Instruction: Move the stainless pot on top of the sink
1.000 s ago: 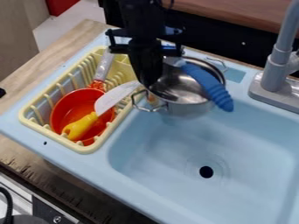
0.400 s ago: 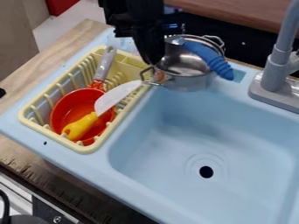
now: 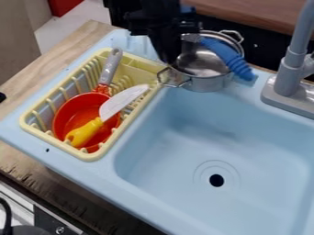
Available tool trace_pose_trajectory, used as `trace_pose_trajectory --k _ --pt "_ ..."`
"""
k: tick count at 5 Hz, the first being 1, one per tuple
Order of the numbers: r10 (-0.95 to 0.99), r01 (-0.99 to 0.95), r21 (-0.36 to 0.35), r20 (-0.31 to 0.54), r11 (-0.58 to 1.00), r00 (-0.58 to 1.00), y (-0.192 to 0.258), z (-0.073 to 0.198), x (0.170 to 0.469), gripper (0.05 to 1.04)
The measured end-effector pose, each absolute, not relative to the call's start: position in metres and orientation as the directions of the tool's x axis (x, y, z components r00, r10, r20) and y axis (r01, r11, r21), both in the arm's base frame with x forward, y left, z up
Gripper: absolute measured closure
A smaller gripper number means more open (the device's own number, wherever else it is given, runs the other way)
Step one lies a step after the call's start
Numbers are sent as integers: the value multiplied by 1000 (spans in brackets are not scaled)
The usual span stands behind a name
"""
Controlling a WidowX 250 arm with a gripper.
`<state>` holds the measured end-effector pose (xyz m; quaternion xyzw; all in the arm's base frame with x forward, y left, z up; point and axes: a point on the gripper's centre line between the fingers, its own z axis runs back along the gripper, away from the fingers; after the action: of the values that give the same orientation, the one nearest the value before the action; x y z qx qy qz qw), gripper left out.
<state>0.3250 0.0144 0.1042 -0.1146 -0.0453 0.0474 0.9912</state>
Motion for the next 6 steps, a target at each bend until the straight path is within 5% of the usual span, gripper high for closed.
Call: trace_pose_trajectory --k 6 --pt "150 -134 -201 69 970 986 -1 86 339 1028"
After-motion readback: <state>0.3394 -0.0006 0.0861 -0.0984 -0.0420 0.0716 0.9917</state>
